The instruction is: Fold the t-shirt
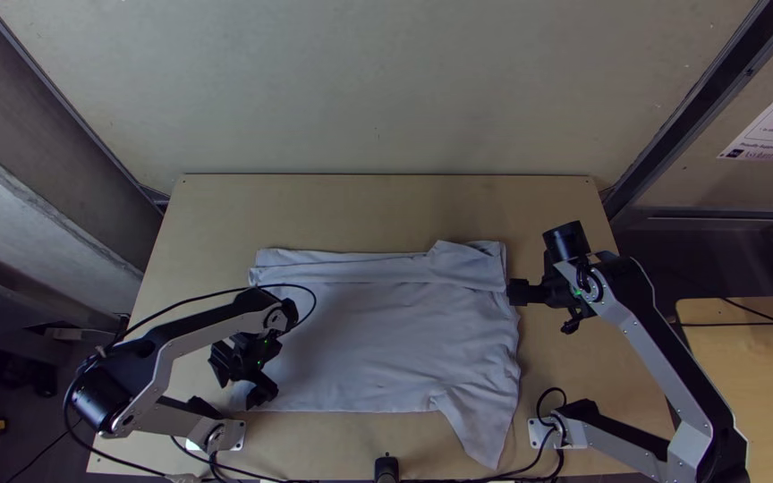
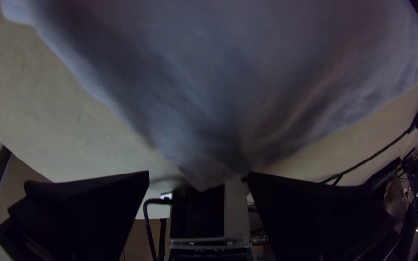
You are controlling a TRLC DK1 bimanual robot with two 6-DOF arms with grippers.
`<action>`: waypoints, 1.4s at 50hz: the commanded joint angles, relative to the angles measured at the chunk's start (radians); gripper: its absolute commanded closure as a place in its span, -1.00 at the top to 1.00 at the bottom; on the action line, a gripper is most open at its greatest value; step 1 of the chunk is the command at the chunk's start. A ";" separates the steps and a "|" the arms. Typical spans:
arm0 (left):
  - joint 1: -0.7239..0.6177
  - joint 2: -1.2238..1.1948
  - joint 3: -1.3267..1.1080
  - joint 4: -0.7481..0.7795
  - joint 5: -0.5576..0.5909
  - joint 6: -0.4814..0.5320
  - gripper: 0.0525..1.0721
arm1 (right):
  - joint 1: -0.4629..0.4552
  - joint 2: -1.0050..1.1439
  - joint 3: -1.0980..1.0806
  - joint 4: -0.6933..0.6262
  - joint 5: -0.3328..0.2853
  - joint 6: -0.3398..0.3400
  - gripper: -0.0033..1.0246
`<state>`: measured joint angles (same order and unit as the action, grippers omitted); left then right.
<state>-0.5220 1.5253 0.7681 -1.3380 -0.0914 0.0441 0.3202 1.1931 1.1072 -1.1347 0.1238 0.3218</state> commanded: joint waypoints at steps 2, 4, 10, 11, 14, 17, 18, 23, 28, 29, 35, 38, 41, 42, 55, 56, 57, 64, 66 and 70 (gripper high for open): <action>-0.004 0.059 -0.023 0.026 -0.001 -0.007 0.91 | -0.007 0.016 0.006 -0.007 0.007 0.003 0.92; -0.004 0.073 -0.024 0.031 0.001 0.000 0.89 | -0.012 0.017 0.010 -0.007 0.007 0.002 0.92; -0.010 0.096 -0.024 0.039 0.013 0.014 0.63 | -0.015 0.022 0.010 -0.007 0.007 -0.018 0.92; -0.015 0.096 -0.024 0.039 0.016 0.017 0.51 | -0.015 0.022 0.008 -0.007 0.007 -0.020 0.92; -0.032 0.088 -0.023 0.037 0.033 0.030 0.03 | -0.015 0.022 -0.004 -0.008 0.005 -0.024 0.92; -0.055 0.067 -0.021 0.039 0.036 0.037 -0.56 | -0.006 0.022 -0.021 -0.025 -0.006 -0.024 0.92; -0.062 0.056 -0.020 0.042 0.036 0.039 -0.77 | -0.003 0.022 -0.027 -0.033 -0.012 -0.024 0.92; -0.058 0.035 -0.023 0.060 0.064 0.069 -0.95 | 0.020 0.030 -0.056 -0.097 -0.050 -0.015 0.92; -0.027 0.024 -0.012 0.063 0.070 0.077 -0.95 | 0.066 0.042 -0.093 -0.151 -0.064 -0.001 0.92; -0.024 0.019 -0.007 0.063 0.070 0.079 -0.95 | 0.074 0.043 -0.102 -0.157 -0.067 -0.001 0.92; 0.013 -0.022 0.030 0.040 0.079 0.091 -0.95 | 0.123 0.042 -0.164 -0.162 -0.119 0.014 0.93; 0.030 -0.037 0.054 0.031 0.081 0.092 -0.95 | 0.158 0.039 -0.198 -0.163 -0.135 0.016 0.93; 0.040 -0.048 0.073 0.013 0.084 0.100 -0.95 | 0.200 0.043 -0.230 -0.163 -0.150 0.037 0.93; 0.045 -0.050 0.079 0.011 0.084 0.100 -0.95 | 0.212 0.043 -0.239 -0.162 -0.156 0.045 0.93; 0.062 -0.071 0.119 -0.024 0.084 0.102 -0.95 | 0.339 0.046 -0.339 -0.166 -0.213 0.111 0.93; 0.063 -0.071 0.120 -0.024 0.084 0.102 -0.95 | 0.349 0.051 -0.346 -0.166 -0.220 0.112 0.93; 0.066 -0.074 0.119 -0.024 0.084 0.102 -0.95 | 0.352 0.057 -0.354 -0.166 -0.228 0.117 0.93; 0.082 -0.085 0.119 -0.023 0.085 0.111 -0.95 | 0.353 0.089 -0.399 -0.175 -0.300 0.117 0.92; 0.089 -0.088 0.120 -0.023 0.085 0.112 -0.95 | 0.355 0.103 -0.409 -0.189 -0.323 0.112 0.92; 0.103 -0.093 0.120 -0.024 0.084 0.120 -0.95 | 0.356 0.118 -0.415 -0.189 -0.351 0.099 0.91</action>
<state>-0.4374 1.4551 0.8783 -1.3384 -0.0143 0.1356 0.6674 1.2823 0.7166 -1.3029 -0.1970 0.4156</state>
